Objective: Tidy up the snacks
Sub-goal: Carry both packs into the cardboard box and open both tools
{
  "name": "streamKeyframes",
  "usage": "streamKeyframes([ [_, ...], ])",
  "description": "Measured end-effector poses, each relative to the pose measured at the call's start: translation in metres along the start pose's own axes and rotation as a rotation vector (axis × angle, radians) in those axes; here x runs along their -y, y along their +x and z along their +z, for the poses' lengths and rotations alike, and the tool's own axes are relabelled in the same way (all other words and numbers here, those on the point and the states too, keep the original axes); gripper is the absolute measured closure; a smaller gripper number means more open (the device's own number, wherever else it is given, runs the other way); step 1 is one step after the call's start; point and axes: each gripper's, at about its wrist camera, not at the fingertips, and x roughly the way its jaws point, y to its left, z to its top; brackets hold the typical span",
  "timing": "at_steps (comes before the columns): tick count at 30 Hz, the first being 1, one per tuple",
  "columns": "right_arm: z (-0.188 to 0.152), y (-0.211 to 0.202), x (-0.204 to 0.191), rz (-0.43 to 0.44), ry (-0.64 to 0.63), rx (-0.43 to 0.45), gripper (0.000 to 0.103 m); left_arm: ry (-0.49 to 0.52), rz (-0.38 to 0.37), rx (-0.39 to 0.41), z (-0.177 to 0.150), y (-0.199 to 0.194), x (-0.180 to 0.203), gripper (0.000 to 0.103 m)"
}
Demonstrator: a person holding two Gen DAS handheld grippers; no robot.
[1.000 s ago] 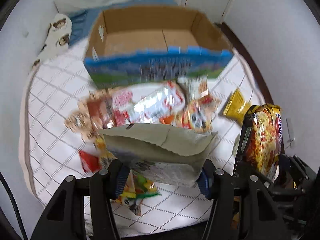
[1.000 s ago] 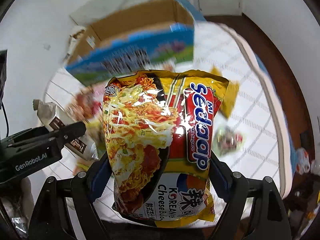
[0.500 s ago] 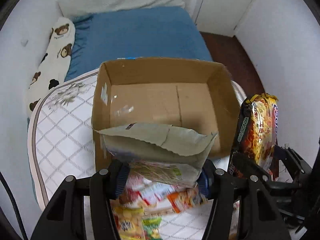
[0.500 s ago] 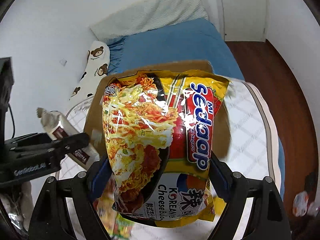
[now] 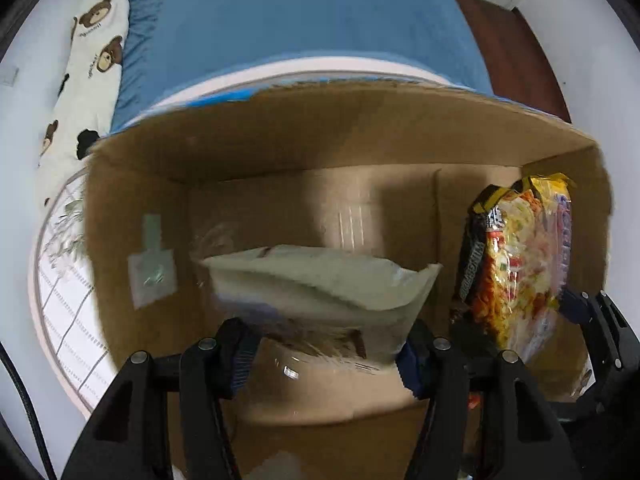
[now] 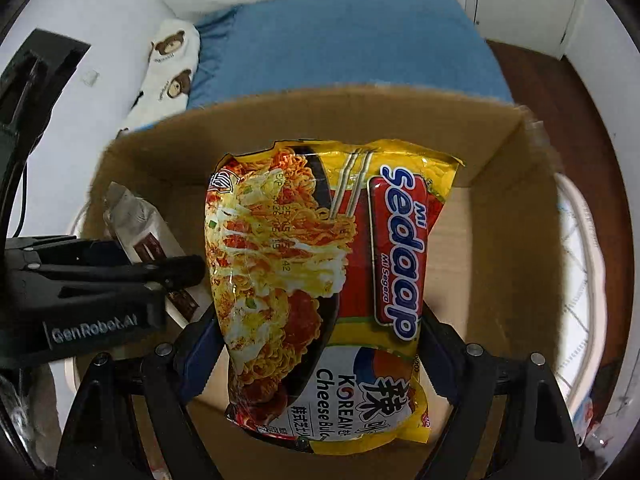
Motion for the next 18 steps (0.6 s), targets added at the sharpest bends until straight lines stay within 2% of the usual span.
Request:
streamKeyframes([
  [2, 0.006, 0.012, 0.001, -0.019, -0.001, 0.001, 0.011, -0.018, -0.022, -0.001, 0.006, 0.008, -0.003, 0.037],
  [3, 0.011, 0.018, 0.004, -0.024, 0.0, -0.001, 0.005, -0.026, -0.034, -0.004, 0.008, 0.011, -0.004, 0.032],
  [4, 0.012, 0.022, 0.006, -0.026, 0.005, -0.006, 0.003, -0.036, -0.043, -0.004, 0.01, 0.014, -0.006, 0.03],
  [6, 0.016, 0.027, 0.011, -0.014, 0.013, -0.02, 0.003, -0.048, -0.053, 0.008, 0.008, 0.014, -0.007, 0.028],
  [10, 0.011, 0.025, 0.02, -0.032, 0.005, -0.012, 0.003, -0.056, -0.027, 0.052, 0.002, 0.004, -0.006, 0.028],
  [18, -0.018, -0.006, 0.021, -0.085, 0.012, 0.046, 0.003, -0.09, -0.017, 0.208, -0.044, -0.026, -0.012, 0.028],
])
